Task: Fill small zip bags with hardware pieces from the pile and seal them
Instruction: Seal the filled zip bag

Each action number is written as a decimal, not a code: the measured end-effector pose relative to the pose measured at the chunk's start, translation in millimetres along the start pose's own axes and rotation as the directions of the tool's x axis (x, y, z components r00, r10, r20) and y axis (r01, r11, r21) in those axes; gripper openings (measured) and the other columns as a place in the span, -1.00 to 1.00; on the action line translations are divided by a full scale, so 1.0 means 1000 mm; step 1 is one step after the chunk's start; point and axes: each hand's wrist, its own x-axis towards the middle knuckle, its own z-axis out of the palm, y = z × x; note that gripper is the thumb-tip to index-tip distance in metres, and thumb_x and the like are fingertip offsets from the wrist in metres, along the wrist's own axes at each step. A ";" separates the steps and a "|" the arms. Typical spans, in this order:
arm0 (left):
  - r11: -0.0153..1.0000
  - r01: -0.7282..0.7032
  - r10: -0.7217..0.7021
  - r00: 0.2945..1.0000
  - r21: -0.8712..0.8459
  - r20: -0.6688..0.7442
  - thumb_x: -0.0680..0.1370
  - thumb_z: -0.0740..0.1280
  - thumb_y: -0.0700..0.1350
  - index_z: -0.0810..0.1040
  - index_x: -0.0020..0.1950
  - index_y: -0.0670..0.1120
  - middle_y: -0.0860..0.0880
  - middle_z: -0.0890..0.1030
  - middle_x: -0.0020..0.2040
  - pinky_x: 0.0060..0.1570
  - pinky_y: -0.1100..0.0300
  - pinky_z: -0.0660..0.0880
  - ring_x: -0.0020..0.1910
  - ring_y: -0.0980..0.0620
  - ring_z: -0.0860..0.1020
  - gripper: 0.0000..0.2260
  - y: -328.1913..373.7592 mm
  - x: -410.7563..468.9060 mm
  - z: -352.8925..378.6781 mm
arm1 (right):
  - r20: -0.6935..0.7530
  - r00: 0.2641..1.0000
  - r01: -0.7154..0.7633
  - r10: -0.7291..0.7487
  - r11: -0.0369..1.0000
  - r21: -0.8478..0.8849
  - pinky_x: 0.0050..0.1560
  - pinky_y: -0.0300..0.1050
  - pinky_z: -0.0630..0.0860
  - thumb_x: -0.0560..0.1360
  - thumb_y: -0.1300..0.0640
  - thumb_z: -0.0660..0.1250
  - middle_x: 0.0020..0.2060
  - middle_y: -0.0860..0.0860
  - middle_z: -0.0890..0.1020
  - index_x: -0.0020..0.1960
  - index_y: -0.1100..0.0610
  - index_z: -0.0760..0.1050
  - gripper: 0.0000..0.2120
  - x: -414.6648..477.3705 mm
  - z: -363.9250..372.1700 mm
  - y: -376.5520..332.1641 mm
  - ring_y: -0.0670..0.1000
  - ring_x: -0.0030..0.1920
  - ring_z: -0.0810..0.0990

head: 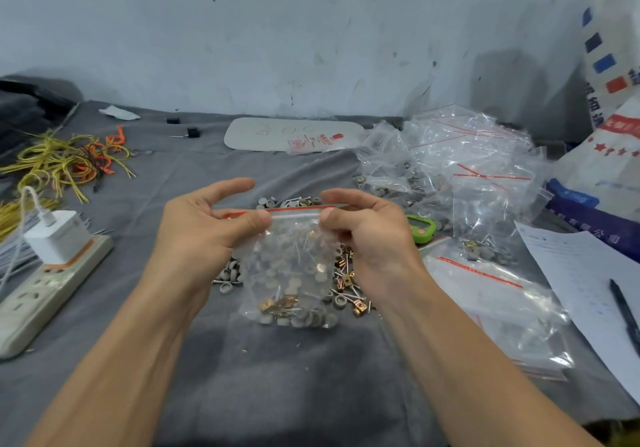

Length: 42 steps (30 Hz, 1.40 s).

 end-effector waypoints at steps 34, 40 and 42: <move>1.000 0.009 -0.009 0.995 0.002 -0.100 0.41 0.53 -0.34 0.71 0.00 -0.09 -0.07 0.68 -0.34 -0.27 0.34 0.53 -0.35 0.08 0.59 -0.77 0.001 0.000 0.007 | 0.055 0.993 0.113 -0.104 0.975 -0.191 -0.29 -0.20 0.57 0.35 0.42 0.57 -0.35 0.08 0.69 -0.28 0.08 0.72 -0.76 0.005 -0.007 0.004 -0.02 -0.35 0.62; 0.995 0.025 -0.023 1.000 0.094 -0.021 0.39 0.53 -0.38 0.74 -0.04 -0.06 -0.15 0.73 -0.23 -0.26 0.27 0.59 -0.34 0.05 0.64 -0.73 -0.001 -0.009 0.024 | 0.145 0.981 0.163 -0.133 0.962 -0.221 -0.26 -0.26 0.57 0.38 0.41 0.54 -0.36 0.05 0.70 -0.21 0.12 0.70 -0.79 0.003 0.003 0.008 -0.07 -0.33 0.65; 0.999 0.032 -0.029 0.997 0.035 -0.069 0.35 0.54 -0.40 0.73 -0.04 -0.05 -0.16 0.73 -0.24 -0.27 0.29 0.60 -0.34 0.02 0.65 -0.70 -0.001 -0.007 0.025 | 0.164 0.975 0.186 -0.152 0.958 -0.218 -0.21 -0.26 0.58 0.39 0.39 0.53 -0.32 0.03 0.72 -0.15 0.11 0.71 -0.81 0.001 0.005 0.009 -0.08 -0.28 0.67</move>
